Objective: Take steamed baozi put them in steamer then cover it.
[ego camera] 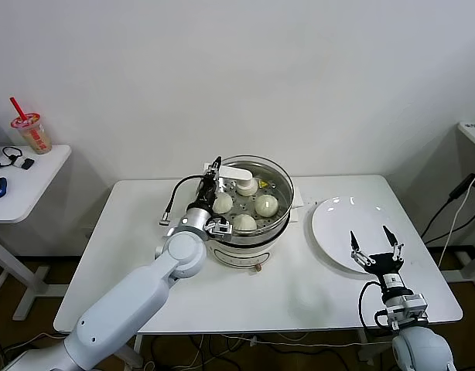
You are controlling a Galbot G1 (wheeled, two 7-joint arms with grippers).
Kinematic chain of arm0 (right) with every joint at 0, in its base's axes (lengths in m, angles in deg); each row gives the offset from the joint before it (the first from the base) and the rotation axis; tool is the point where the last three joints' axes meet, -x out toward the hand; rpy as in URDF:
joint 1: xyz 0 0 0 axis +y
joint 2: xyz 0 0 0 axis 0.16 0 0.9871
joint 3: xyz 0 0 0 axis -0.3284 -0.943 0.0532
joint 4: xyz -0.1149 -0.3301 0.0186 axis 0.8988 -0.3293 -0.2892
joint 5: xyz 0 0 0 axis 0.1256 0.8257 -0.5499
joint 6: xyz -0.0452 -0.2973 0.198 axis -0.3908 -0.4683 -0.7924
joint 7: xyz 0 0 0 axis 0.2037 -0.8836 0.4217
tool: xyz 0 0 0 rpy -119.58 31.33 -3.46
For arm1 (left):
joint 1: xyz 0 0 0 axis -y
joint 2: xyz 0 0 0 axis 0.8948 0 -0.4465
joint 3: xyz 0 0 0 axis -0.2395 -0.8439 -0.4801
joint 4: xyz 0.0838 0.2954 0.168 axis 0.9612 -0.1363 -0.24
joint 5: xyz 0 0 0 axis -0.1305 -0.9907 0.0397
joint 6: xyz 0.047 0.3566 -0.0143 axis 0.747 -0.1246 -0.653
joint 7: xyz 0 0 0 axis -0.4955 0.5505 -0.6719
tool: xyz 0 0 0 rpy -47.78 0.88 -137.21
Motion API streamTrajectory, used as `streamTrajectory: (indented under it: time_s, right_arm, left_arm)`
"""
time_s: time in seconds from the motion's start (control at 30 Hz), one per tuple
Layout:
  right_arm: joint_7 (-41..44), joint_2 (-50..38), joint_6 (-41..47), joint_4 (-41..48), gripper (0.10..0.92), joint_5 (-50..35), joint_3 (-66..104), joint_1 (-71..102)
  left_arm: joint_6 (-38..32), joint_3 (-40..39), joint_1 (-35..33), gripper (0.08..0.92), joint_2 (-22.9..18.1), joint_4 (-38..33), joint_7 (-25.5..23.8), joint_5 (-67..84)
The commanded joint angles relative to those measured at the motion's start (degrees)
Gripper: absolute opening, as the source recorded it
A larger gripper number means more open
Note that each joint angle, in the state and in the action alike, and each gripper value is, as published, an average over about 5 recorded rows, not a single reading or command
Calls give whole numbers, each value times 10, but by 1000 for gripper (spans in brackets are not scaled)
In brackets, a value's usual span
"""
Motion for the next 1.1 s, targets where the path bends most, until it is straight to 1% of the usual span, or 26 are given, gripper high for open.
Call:
streamTrajectory:
  time_s: [0.03,0.27,0.37,0.47,0.57,0.77,0.97,1.1]
  right_arm:
    - [0,-8,1,2,823,0,-2,-4]
    - [1,-14,0,8,823,-1,-4,-4]
    - [2,-16,0,10,823,-2,-6,-6]
    - [2,-18,0,13,823,-2,-9,-11]
    - [2,-19,0,16,823,-2,-12,-17]
    - [3,-21,-1,20,823,-2,-14,-21]
    - [3,-26,-2,27,823,-3,-13,-23]
    - [4,-29,-2,30,823,-3,-14,-25]
  left_arm:
    - [-36,56,-34,228,89,-92,-4,-18]
    - [-63,167,-107,228,169,-129,1,27]
    - [-81,214,-145,228,204,-132,10,47]
    - [-104,254,-183,228,226,-124,26,62]
    - [-124,295,-216,228,233,-110,43,65]
    - [-170,368,-249,228,229,-65,65,66]
    - [-231,416,-277,228,231,-31,82,71]
    - [-281,434,-282,228,226,16,114,60]
